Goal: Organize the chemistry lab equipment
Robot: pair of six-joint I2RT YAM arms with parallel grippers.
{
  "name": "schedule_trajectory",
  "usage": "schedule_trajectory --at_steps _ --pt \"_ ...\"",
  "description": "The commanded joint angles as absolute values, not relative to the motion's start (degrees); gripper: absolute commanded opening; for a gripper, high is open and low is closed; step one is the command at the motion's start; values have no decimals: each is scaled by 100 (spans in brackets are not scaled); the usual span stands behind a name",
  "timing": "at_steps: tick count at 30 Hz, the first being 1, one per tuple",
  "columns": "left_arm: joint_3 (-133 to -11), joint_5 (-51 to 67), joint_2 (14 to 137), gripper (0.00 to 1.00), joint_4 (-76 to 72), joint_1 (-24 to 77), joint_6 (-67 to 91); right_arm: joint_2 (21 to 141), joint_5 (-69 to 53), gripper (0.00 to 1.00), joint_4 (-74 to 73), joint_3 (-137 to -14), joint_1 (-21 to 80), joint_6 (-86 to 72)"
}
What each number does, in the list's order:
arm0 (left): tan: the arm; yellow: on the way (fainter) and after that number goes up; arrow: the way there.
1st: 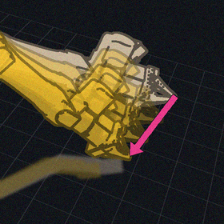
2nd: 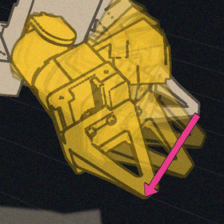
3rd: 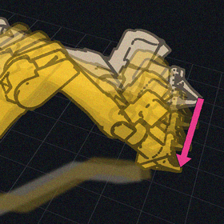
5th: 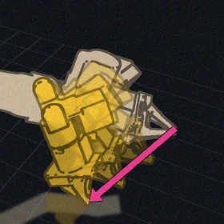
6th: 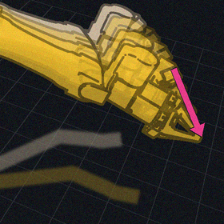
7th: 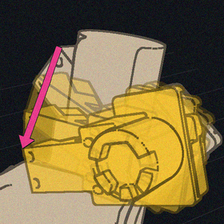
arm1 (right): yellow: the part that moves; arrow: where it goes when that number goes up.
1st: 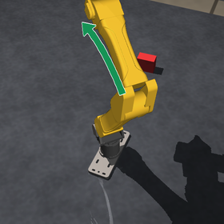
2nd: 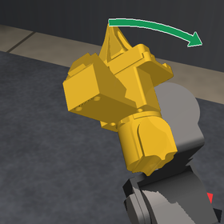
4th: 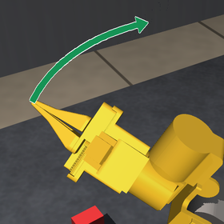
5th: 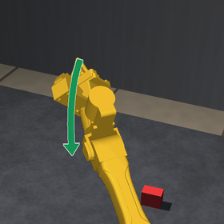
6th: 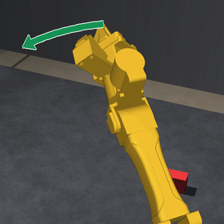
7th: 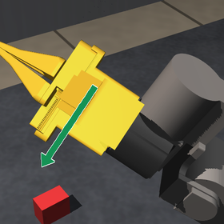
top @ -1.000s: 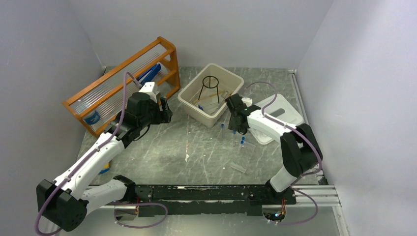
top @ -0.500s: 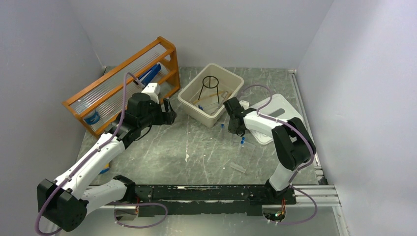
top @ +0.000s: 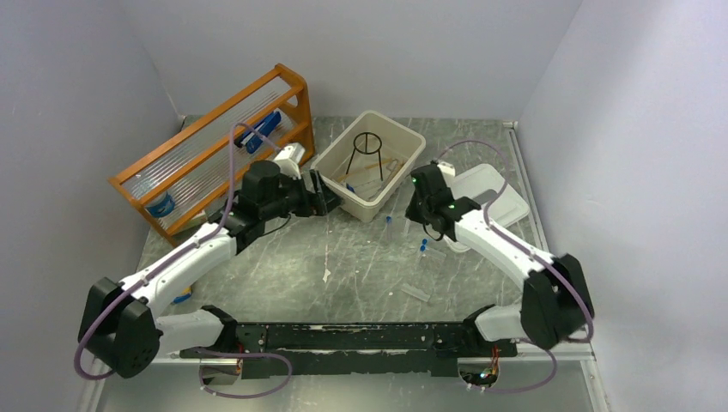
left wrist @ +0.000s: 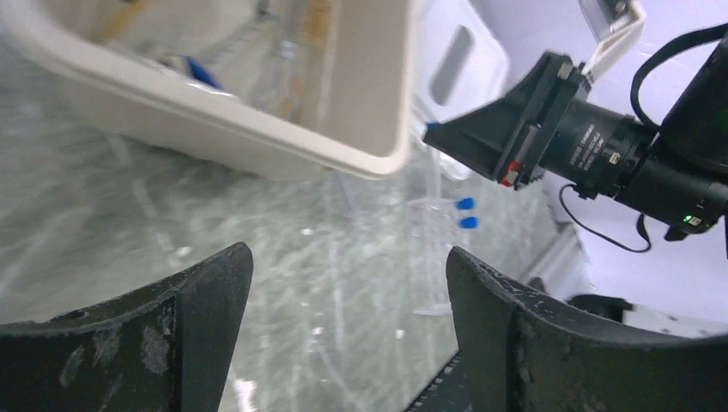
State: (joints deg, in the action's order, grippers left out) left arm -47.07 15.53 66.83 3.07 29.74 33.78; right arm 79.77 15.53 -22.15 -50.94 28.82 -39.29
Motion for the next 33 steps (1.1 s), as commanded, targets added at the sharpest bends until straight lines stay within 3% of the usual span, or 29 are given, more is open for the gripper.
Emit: schedule_trajectory --at_steps 1,5,9,16,27,29,31,33 --pt "-4774 1780 6944 88 -920 3584 4122 7238 1338 14 -2128 -5140 2847 -4032" --pt "-4916 1721 7389 89 -1508 4171 4465 6786 962 14 -2240 -5244 2841 -4196" --pt "-4914 1761 7823 82 -2257 4610 5209 6465 219 15 -2061 -5247 2830 -4558" --pt "-5203 1518 8391 66 -2172 4882 5309 6247 -614 15 -1850 -5170 2836 -5006" --pt "-5110 1812 8659 28 -2591 4961 5225 6166 -905 16 -1865 -5071 2823 -5102" --pt "-5195 1866 8673 14 -2500 4963 4961 6155 -901 17 -1948 -5091 2826 -5062" --pt "-5358 2004 8691 6 -2159 4965 4505 6167 -956 24 -2106 -5175 2814 -5010" --pt "-5508 2150 8663 5 -1763 4963 3952 6192 -1071 36 -2257 -5292 2791 -4965"
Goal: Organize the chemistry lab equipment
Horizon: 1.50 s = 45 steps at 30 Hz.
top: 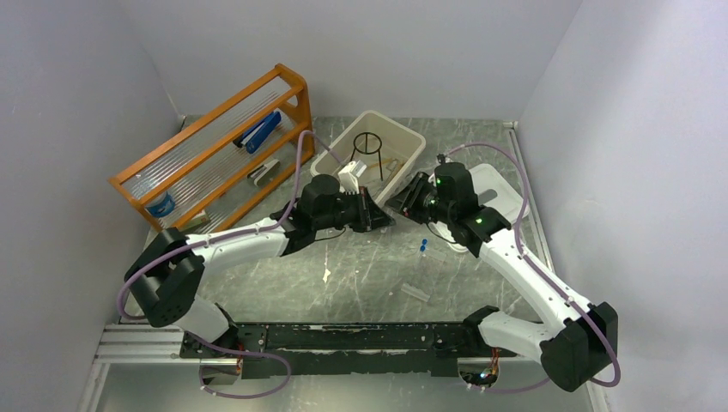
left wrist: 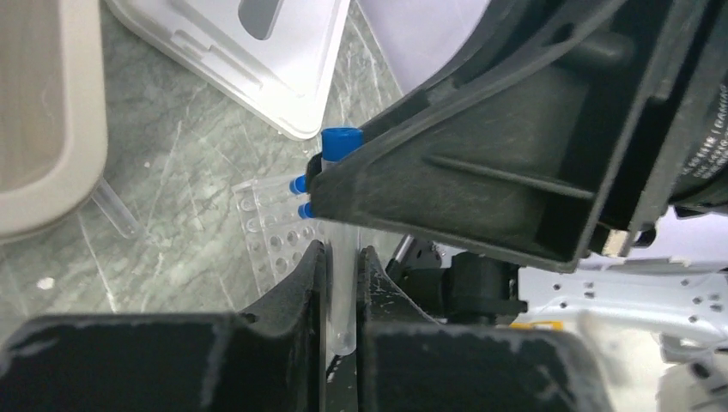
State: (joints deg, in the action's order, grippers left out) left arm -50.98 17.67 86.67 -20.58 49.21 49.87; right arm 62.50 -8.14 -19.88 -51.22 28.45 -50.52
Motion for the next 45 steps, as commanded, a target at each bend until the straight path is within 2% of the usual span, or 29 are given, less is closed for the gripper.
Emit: schedule_trajectory --at_steps 1,3,9,13,17,23,29,33,36,38,40,45 --pt "-5525 2263 8633 5 -1634 4966 3673 6207 -1161 40 -2351 -5369 2769 -4921" --pt "-5537 2441 8535 5 -1416 4961 3133 6290 -1277 45 -2681 -5615 2713 -4766" --pt "-5560 2856 8238 5 -962 4957 1929 6422 -2232 47 -3669 -6192 2420 -3903" --pt "-5397 3008 7961 5 -1118 4953 1293 6270 -2597 55 -3987 -6256 2374 -3434" --pt "-5412 3209 7844 5 -1164 4950 832 6222 -3214 55 -4020 -6192 2359 -3294" --pt "-5790 3311 7879 5 -338 4957 -181 6087 -3514 40 -3835 -6248 2354 -3454" --pt "-5757 3321 7656 5 -272 4957 -428 6126 -3845 25 -3845 -6326 2342 -3440" --pt "-5792 3395 7662 5 -143 4961 -505 6136 -3787 24 -3885 -6386 2344 -3431" --pt "-5785 3409 7646 5 -138 4960 -514 6157 -3742 34 -3879 -6383 2339 -3459" --pt "-5783 3447 7646 5 -149 4959 -509 6193 -3691 35 -3893 -6396 2338 -3463" --pt "-5783 3454 7653 5 -145 4957 -522 6203 -3667 35 -3873 -6395 2332 -3474" --pt "-5802 3445 7679 5 -105 4957 -527 6223 -3645 26 -3840 -6374 2336 -3453"
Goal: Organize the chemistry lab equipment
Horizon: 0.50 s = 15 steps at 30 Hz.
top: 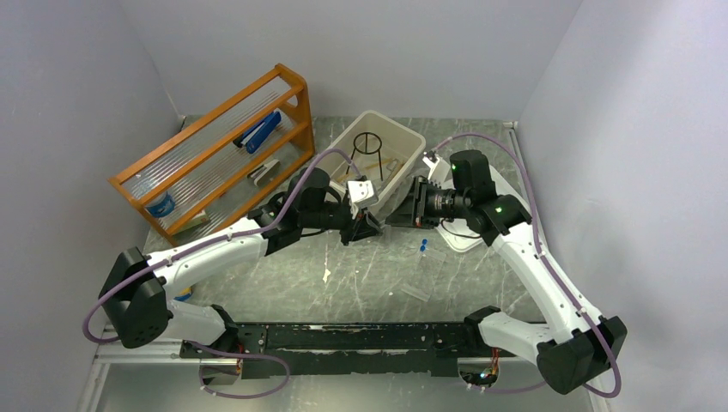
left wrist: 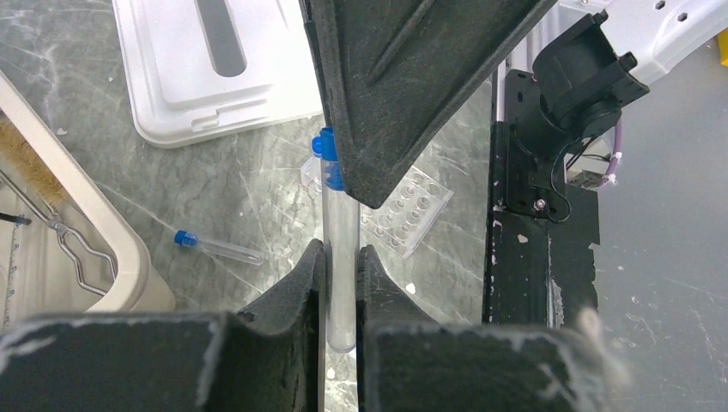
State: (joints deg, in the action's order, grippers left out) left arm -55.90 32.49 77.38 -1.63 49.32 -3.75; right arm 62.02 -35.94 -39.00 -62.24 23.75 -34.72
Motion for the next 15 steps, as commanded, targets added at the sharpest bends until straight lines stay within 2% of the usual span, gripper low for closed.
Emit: schedule_trajectory --at_steps 1,9,15 --pt "-5801 3457 7676 5 -113 4959 -527 6229 -3613 26 -3854 -6372 2331 -3443" --pt "-5865 3478 7723 5 -10 4960 -550 6283 -3496 32 -3735 -6280 2308 -3465" --pt "-5866 3502 7741 6 -9 4960 -500 6309 -3611 18 -3694 -6326 2304 -3460"
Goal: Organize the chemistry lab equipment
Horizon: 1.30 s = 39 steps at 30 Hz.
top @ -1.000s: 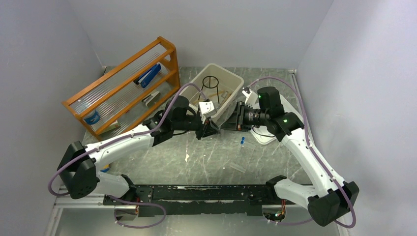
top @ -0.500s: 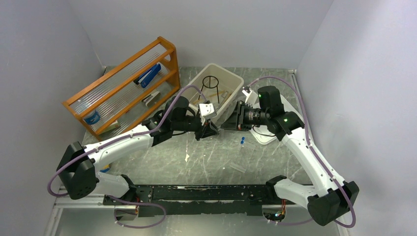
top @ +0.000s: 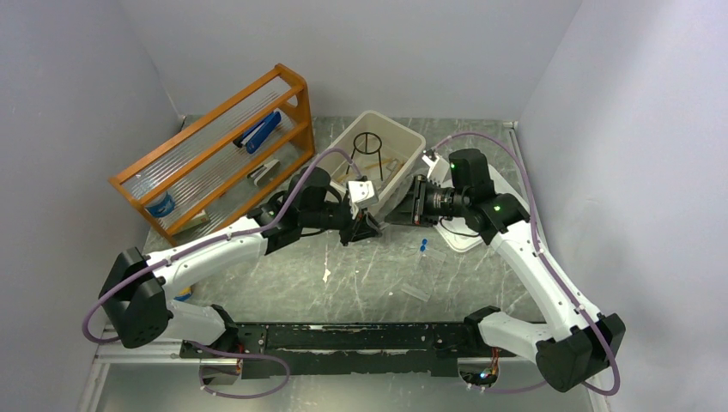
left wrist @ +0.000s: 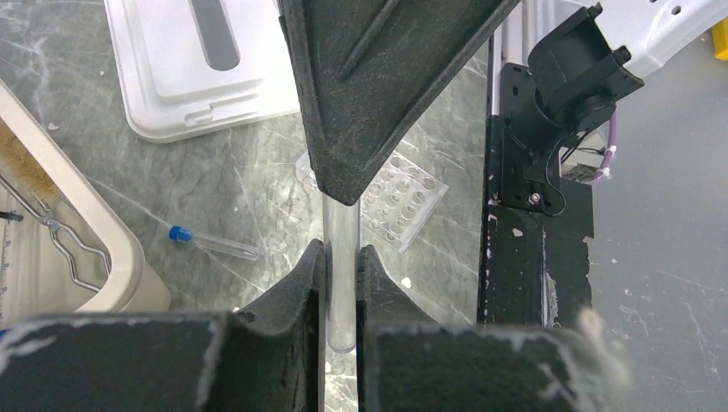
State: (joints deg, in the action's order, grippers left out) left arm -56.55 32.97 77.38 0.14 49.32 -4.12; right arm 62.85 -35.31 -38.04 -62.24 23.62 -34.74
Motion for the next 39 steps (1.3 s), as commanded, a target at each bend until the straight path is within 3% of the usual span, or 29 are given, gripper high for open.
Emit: schedule_trajectory --at_steps 1,5,10,13,25,33,39 --pt "-5866 3460 7747 9 -9 4956 -474 6306 -3614 17 -3710 -6328 2306 -3448" --pt "-5989 3036 7767 40 186 4957 -197 6284 -3290 15 -3976 -6409 2298 -3278" --pt "-5912 1852 7315 69 58 4948 392 6219 -2011 13 -4943 -6825 2284 -2838" --pt "-5707 1352 6858 80 -205 4933 719 6130 -1018 13 -5520 -7046 2285 -2690" --pt "-5827 -152 6719 80 799 4864 1492 5799 1013 9 -6255 -6667 2696 -3583" --pt "-5894 -586 6606 80 1002 4603 1796 6216 2814 8 -6475 -6481 4918 -5567" --pt "-5807 -646 6548 80 1266 4093 2201 6524 3786 7 -6709 -6251 5879 -6595"
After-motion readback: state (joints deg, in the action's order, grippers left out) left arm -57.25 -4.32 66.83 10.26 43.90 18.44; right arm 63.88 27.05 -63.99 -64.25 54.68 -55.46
